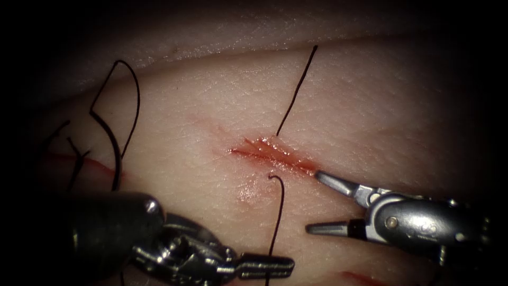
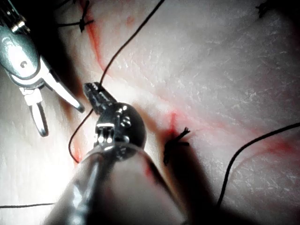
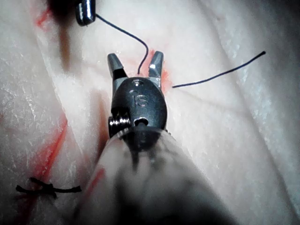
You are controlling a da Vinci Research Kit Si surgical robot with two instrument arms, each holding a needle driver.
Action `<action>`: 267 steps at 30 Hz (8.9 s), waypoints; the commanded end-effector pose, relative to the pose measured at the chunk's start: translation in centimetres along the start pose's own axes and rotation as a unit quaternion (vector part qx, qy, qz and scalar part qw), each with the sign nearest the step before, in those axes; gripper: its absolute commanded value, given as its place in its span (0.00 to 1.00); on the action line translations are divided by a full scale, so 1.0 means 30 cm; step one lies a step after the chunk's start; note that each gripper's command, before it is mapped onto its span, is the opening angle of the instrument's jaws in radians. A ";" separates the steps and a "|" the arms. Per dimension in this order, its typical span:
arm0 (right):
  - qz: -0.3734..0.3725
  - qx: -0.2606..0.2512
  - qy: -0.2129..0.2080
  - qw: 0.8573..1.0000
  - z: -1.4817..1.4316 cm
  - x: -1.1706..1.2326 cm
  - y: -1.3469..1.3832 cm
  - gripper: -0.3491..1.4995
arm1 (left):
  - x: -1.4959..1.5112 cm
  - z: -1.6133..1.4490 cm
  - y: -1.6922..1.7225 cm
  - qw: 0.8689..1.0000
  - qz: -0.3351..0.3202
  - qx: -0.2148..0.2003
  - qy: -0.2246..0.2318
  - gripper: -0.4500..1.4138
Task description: Wound Closure
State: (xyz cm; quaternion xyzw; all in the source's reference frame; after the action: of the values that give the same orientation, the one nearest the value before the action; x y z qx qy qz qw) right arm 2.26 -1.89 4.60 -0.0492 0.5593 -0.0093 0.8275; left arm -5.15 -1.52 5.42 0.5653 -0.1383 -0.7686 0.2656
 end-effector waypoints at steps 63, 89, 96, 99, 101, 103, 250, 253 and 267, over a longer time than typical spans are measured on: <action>-0.109 0.031 0.013 0.993 0.0276 -0.0181 0.0221 0.00 | 0.008 -0.001 -0.004 0.997 -0.016 0.070 -0.006 0.57; -0.111 0.038 0.011 0.993 0.0294 -0.0201 0.0231 0.00 | 0.011 -0.006 -0.002 0.998 0.001 0.067 -0.009 0.55; -0.108 0.038 0.010 0.993 0.0295 -0.0205 0.0234 0.00 | 0.012 -0.007 -0.001 0.998 0.011 0.063 -0.009 0.00; -0.108 0.038 0.011 0.993 0.0294 -0.0204 0.0232 0.00 | 0.012 -0.008 -0.001 0.998 0.022 0.059 -0.009 0.00; -0.106 0.039 0.011 0.994 0.0292 -0.0203 0.0230 0.00 | 0.012 -0.009 -0.002 0.998 0.021 0.058 -0.007 0.00; -0.103 0.040 0.011 0.994 0.0287 -0.0203 0.0227 0.00 | 0.011 -0.011 -0.003 0.998 0.022 0.057 -0.007 0.00; 0.167 0.162 0.094 0.968 0.0465 -0.0157 0.0044 0.46 | -0.036 -0.014 -0.036 0.999 0.019 -0.043 0.026 0.00; 0.168 0.168 0.121 0.964 0.0446 -0.0158 0.0046 0.46 | -0.042 -0.011 -0.034 0.998 0.007 -0.048 0.030 0.00; 0.197 0.179 0.206 0.942 0.0408 -0.0139 0.0029 0.60 | -0.062 -0.009 -0.021 0.998 -0.027 -0.053 0.023 0.00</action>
State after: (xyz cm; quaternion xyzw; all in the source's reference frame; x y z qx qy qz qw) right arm 3.14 -1.69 5.39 0.2146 0.7067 0.0466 0.6726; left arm -4.55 -0.01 6.49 0.5713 -0.0735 -0.7693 0.2765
